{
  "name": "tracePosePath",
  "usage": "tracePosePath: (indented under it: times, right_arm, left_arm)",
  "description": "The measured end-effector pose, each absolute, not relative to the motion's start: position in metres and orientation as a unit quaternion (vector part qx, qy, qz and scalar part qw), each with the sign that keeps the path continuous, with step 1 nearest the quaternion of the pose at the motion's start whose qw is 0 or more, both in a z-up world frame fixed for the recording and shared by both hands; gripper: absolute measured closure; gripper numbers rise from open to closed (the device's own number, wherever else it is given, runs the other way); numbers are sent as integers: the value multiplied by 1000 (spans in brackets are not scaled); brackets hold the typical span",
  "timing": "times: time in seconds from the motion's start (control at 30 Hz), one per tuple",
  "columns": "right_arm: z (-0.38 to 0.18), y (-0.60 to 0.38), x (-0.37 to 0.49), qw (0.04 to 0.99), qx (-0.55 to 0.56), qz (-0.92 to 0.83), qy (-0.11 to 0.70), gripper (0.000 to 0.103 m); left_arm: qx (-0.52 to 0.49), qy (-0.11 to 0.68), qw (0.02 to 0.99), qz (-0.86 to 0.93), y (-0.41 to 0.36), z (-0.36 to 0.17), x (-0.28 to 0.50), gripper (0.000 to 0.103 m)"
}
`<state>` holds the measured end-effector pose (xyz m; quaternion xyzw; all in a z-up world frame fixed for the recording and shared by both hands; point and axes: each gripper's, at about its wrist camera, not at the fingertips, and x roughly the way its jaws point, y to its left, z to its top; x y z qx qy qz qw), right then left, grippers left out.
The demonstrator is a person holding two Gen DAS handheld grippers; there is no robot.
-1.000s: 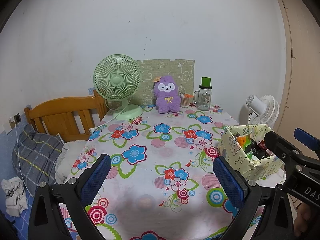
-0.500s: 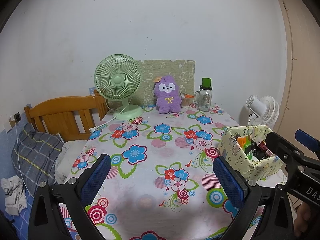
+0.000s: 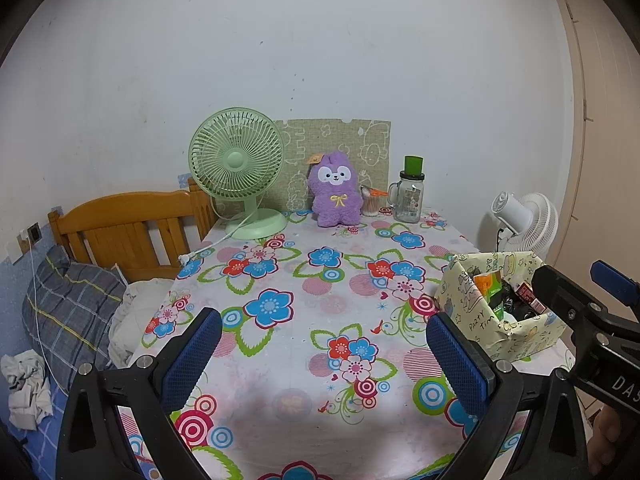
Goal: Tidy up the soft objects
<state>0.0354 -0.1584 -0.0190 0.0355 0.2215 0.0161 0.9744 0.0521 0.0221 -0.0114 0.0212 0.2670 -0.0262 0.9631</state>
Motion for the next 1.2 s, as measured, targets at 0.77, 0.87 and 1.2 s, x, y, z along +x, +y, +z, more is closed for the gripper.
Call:
tracePosePath:
  times: [0.77,0.87,1.2]
  right_arm:
    - [-19,-158,35,974,36,14,222,2]
    - [-19,-159,35,974,36,13,221,2]
    - [-21,-162,35,974,40,9,222,2]
  left_arm:
    - [16,270,963,-20,23,-12,53,0]
    - [16,269,963,-21,23,-12,53,0]
    - [14,269,963,-18,22,-12,54,0]
